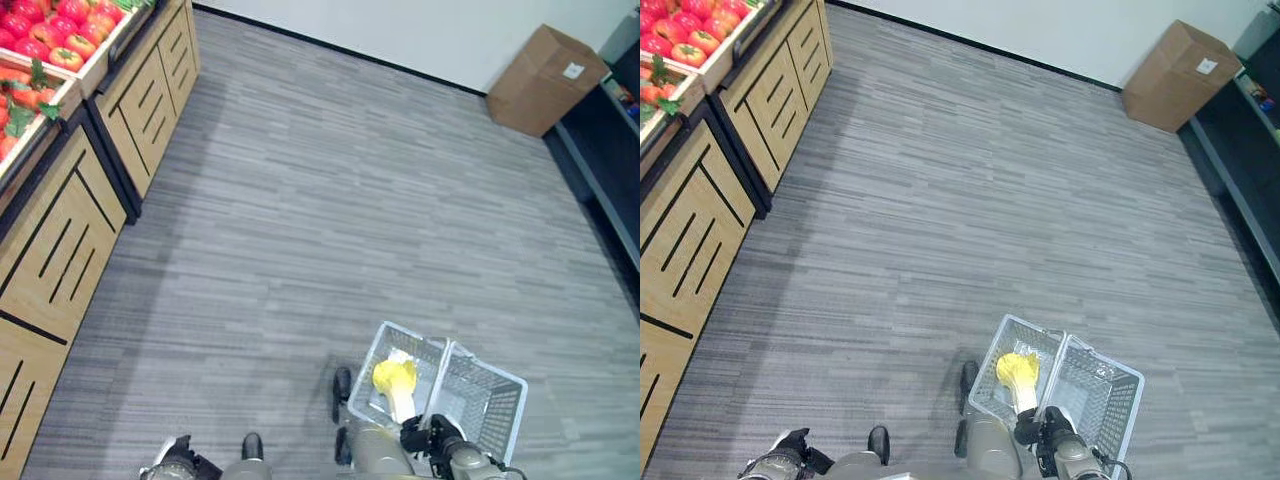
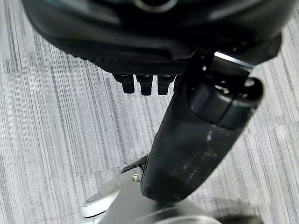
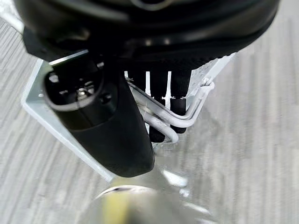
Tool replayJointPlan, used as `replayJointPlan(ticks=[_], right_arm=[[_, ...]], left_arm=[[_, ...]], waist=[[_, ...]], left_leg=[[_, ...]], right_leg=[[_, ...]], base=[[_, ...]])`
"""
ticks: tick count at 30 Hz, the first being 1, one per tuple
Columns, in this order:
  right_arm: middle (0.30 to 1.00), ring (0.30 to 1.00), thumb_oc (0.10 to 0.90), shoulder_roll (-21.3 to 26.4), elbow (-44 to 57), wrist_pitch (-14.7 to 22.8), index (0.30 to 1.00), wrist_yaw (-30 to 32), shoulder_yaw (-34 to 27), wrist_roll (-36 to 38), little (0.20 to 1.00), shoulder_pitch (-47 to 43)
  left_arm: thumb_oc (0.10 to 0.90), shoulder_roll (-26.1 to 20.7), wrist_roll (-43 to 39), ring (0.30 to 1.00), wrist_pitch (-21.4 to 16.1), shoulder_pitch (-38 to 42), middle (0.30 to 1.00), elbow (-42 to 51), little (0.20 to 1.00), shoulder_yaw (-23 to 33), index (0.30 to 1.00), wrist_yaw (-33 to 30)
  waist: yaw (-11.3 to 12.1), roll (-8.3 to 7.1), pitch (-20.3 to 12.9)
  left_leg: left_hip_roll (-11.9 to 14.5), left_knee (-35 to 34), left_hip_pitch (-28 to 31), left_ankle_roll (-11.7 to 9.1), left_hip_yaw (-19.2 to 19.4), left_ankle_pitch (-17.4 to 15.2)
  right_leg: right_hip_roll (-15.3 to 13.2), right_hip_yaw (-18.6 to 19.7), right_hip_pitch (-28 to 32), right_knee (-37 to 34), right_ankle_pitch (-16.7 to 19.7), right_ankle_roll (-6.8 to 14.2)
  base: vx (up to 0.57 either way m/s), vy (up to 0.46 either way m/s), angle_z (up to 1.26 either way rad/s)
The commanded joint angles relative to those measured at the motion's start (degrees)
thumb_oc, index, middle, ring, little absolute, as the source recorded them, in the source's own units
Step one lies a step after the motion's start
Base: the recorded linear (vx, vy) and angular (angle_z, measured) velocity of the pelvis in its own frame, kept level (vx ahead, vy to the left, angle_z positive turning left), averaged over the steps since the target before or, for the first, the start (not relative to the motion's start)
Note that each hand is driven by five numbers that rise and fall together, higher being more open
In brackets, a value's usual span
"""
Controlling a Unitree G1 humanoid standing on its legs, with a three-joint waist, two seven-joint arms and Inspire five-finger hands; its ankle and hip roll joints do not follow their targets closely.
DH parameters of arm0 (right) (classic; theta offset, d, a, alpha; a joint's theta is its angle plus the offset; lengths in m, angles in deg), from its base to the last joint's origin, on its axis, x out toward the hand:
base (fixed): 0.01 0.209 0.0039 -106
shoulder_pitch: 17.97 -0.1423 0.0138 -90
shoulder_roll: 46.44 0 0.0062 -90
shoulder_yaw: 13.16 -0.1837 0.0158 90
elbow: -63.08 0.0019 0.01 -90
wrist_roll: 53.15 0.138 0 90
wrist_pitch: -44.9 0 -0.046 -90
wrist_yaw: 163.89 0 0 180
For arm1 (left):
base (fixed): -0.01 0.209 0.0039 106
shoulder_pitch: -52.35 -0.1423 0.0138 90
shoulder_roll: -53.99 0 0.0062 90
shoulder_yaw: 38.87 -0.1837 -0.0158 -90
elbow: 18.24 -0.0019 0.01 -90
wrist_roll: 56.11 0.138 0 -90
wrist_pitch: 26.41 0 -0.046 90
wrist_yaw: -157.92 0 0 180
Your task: Get the vegetables into the basket
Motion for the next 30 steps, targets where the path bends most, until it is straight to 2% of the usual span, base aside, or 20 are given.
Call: replayJointPlan(ticks=[1, 4, 5, 6, 7, 10, 13, 14, 15, 16, 18, 20, 22, 23, 25, 26, 27, 29, 30], right_arm=[[0.3, 0.3, 0.4, 3.6, -4.2, -2.3, 0.3, -0.7, 3.6, -2.2, 0.3, 4.0], [0.3, 0.3, 0.4, 5.0, -4.2, -2.3, 0.3, -0.6, 3.2, -2.6, 0.3, 3.8], [0.3, 0.3, 0.4, 6.0, -3.8, -2.2, 0.3, -0.3, 3.0, -2.5, 0.3, 3.4], [0.3, 0.3, 0.4, 6.0, -3.8, -2.1, 0.3, -0.3, 3.0, -2.5, 0.3, 3.4], [0.3, 0.3, 0.4, 6.8, -3.2, -2.0, 0.3, 0.0, 2.8, -1.9, 0.3, 3.0], [0.3, 0.3, 0.4, 7.1, -2.9, -1.9, 0.3, 0.1, 2.8, -1.4, 0.3, 2.6], [0.3, 0.3, 0.4, 7.7, -2.8, -1.8, 0.3, 0.1, 2.8, -1.4, 0.3, 2.5], [0.3, 0.3, 0.4, 7.9, -2.9, -1.8, 0.3, 0.1, 2.5, -1.0, 0.3, 2.6], [0.3, 0.3, 0.4, 8.0, -2.9, -1.8, 0.3, 0.1, 2.5, -1.0, 0.3, 2.6], [0.3, 0.3, 0.4, 8.1, -3.0, -1.7, 0.3, 0.2, 2.1, -0.4, 0.3, 2.9], [0.3, 0.3, 0.4, 8.2, -3.1, -1.8, 0.3, 0.1, 1.8, -0.1, 0.3, 3.0], [0.3, 0.3, 0.4, 8.4, -3.4, -1.8, 0.3, 0.0, 1.3, 0.1, 0.3, 3.2], [0.3, 0.3, 0.4, 8.4, -3.5, -1.9, 0.3, 0.0, 1.1, 0.2, 0.3, 3.3], [0.3, 0.3, 0.4, 8.7, -3.8, -2.0, 0.3, 0.2, 0.4, 0.6, 0.3, 3.8], [0.3, 0.3, 0.4, 9.1, -4.0, -2.0, 0.3, 0.4, -0.5, 1.4, 0.3, 4.1], [0.3, 0.3, 0.4, 9.5, -4.4, -2.2, 0.3, 0.9, -1.1, 1.7, 0.3, 4.1], [0.3, 0.3, 0.4, 9.7, -4.5, -2.3, 0.3, 1.0, -1.4, 1.8, 0.3, 4.1], [0.3, 0.3, 0.4, 9.7, -4.5, -2.3, 0.3, 1.0, -1.4, 1.8, 0.3, 4.2], [0.3, 0.3, 0.4, 10.0, -4.5, -2.2, 0.3, 1.3, -1.8, 1.8, 0.3, 4.4]], left_arm=[[0.9, 1.4, -0.3, 1.0, -1.2, 1.2, 1.0, 1.0, 1.0, -0.7, 1.0, 0.3], [0.9, 2.7, -1.4, 1.0, -1.3, 1.2, 1.0, 1.2, 1.0, -1.1, 1.0, 0.3], [0.9, 3.4, -1.7, 1.0, -1.2, 1.1, 1.0, 1.5, 1.0, -1.5, 1.0, 0.1], [0.9, 3.4, -1.7, 1.0, -1.2, 1.2, 1.0, 1.5, 1.0, -1.5, 1.0, 0.1], [0.9, 4.0, -2.3, 1.0, -1.4, 1.4, 1.0, 2.2, 1.0, -2.1, 1.0, -0.1], [0.9, 4.5, -2.7, 1.0, -1.3, 1.8, 1.0, 2.4, 1.0, -2.3, 1.0, -0.2], [0.9, 5.0, -4.1, 1.0, -1.6, 2.0, 1.0, 3.2, 1.0, -2.2, 1.0, -0.5], [0.9, 5.3, -4.7, 1.0, -1.8, 1.9, 1.0, 3.8, 1.0, -2.2, 1.0, -0.5], [0.9, 5.3, -4.7, 1.0, -1.8, 1.9, 1.0, 3.8, 1.0, -2.2, 1.0, -0.5], [0.9, 5.2, -5.1, 1.0, -1.8, 2.0, 1.0, 4.1, 1.0, -2.2, 1.0, -0.6], [0.9, 5.2, -5.2, 1.0, -1.8, 2.1, 1.0, 4.3, 1.0, -2.3, 1.0, -0.6], [0.9, 5.2, -5.1, 1.0, -1.7, 2.1, 1.0, 4.7, 1.0, -2.4, 1.0, -0.5], [0.9, 5.2, -5.2, 1.0, -1.6, 2.0, 1.0, 4.8, 1.0, -2.4, 1.0, -0.5], [0.9, 5.2, -5.5, 1.0, -1.6, 1.7, 1.0, 5.0, 1.0, -2.3, 1.0, -0.7], [0.9, 5.3, -5.9, 1.0, -1.7, 1.9, 1.0, 5.7, 1.0, -2.6, 1.0, -0.9], [0.9, 5.4, -5.7, 1.0, -1.8, 2.1, 1.0, 5.9, 1.0, -2.9, 1.0, -1.0], [0.9, 5.4, -5.5, 1.0, -1.8, 2.1, 1.0, 6.0, 1.0, -3.1, 1.0, -0.9], [0.9, 5.4, -5.5, 1.0, -1.8, 2.1, 1.0, 6.0, 1.0, -3.1, 1.0, -0.9], [0.9, 5.4, -5.5, 1.0, -1.8, 2.0, 1.0, 5.9, 1.0, -3.2, 1.0, -1.0]], waist=[[-1.0, 1.65, 1.0], [-1.8, 4.15, 0.3], [-2.0, 5.62, 0.1], [-2.1, 5.68, 0.1], [-2.4, 6.86, 0.1], [-2.6, 7.75, 0.1], [-2.6, 9.14, 0.2], [-2.8, 9.75, 0.2], [-2.9, 9.77, 0.2], [-2.8, 9.87, 0.5], [-2.8, 9.83, 0.8], [-2.9, 9.66, 1.2], [-2.9, 9.54, 1.3], [-3.1, 9.57, 1.3], [-2.7, 9.92, 1.4], [-2.1, 9.66, 1.3], [-1.8, 9.52, 1.3], [-1.6, 9.51, 1.5], [-0.6, 9.59, 1.2]], left_leg=[[1.3, 0.1, 7.8, -6.8, -1.2, -2.5], [2.8, 0.1, 8.1, -7.8, -2.6, -0.4], [3.7, 0.1, 7.9, -8.8, -3.0, 1.5], [3.8, 0.1, 7.9, -8.8, -3.0, 1.5], [4.5, 0.9, 7.1, -9.8, -3.1, 2.8], [5.2, 2.3, 6.2, -10.8, -3.0, 4.4], [5.8, 4.6, 5.2, -12.0, -3.1, 7.6], [6.1, 8.0, 3.9, -13.2, -2.9, 10.6], [6.2, 8.1, 3.9, -13.2, -2.9, 10.6], [6.1, 12.3, 2.0, -14.6, -2.4, 14.1], [5.9, 14.1, 0.8, -15.0, -1.8, 15.2], [6.7, 18.3, -0.8, -15.4, 0.6, 17.1], [7.0, 20.0, -1.4, -15.5, 1.5, 17.7], [8.2, 21.7, -2.6, -14.9, 4.1, 18.9], [8.5, 19.7, -5.7, -13.7, 6.1, 17.7], [8.5, 16.5, -10.4, -12.7, 6.9, 15.6], [8.6, 15.1, -12.2, -12.5, 7.3, 14.5], [8.6, 15.3, -11.9, -12.5, 7.4, 14.1], [8.5, 9.4, -16.4, -12.5, 7.6, 14.3]], right_leg=[[-1.0, 2.4, -2.8, 4.8, 3.3, 0.6], [-0.1, 1.6, -3.3, 7.2, 1.7, -1.2], [0.1, 0.0, -3.7, 8.8, 0.2, -2.3], [0.1, -0.1, -3.7, 8.9, 0.1, -2.3], [0.3, -1.0, -3.8, 9.6, -1.3, -3.1], [0.6, -1.8, -3.7, 10.4, -2.8, -3.9], [1.2, -2.9, -2.9, 11.0, -4.9, -5.2], [2.0, -3.1, -1.5, 10.8, -6.1, -6.2], [2.0, -3.2, -1.4, 10.8, -6.1, -6.2], [2.9, -3.1, 0.7, 10.5, -7.5, -7.3], [3.0, -3.0, 1.5, 10.4, -8.0, -7.7], [3.1, -3.1, 3.1, 10.6, -9.4, -8.6], [3.2, -2.9, 3.7, 10.7, -9.9, -9.0], [3.2, -2.9, 5.2, 10.4, -10.9, -9.2], [2.9, -2.0, 7.1, 9.5, -11.6, -8.8], [2.1, -1.1, 9.3, 8.2, -12.2, -8.2], [1.8, -0.5, 10.4, 7.7, -12.5, -7.8], [1.8, -0.4, 10.7, 7.7, -12.7, -7.8], [1.5, 1.0, 13.1, 6.9, -13.8, -7.2]], base=[[0.22, -0.101, 0.86], [0.25, -0.137, 0.61], [0.2, -0.117, 0.43], [0.25, -0.2, 0.35], [0.13, -0.126, 0.15], [0.16, -0.152, 0.11], [0.21, -0.208, 0.08], [0.18, -0.18, 0.33], [0.24, -0.299, 0.37], [0.11, -0.16, 0.19], [0.14, -0.169, -0.06], [0.17, -0.159, -0.15], [0.15, -0.132, -0.25], [0.24, -0.181, -0.26], [0.29, -0.102, 0.01], [0.34, -0.033, 0.19], [0.26, -0.016, 0.22], [0.17, 0.015, -0.03], [0.47, 0.062, -0.37]])
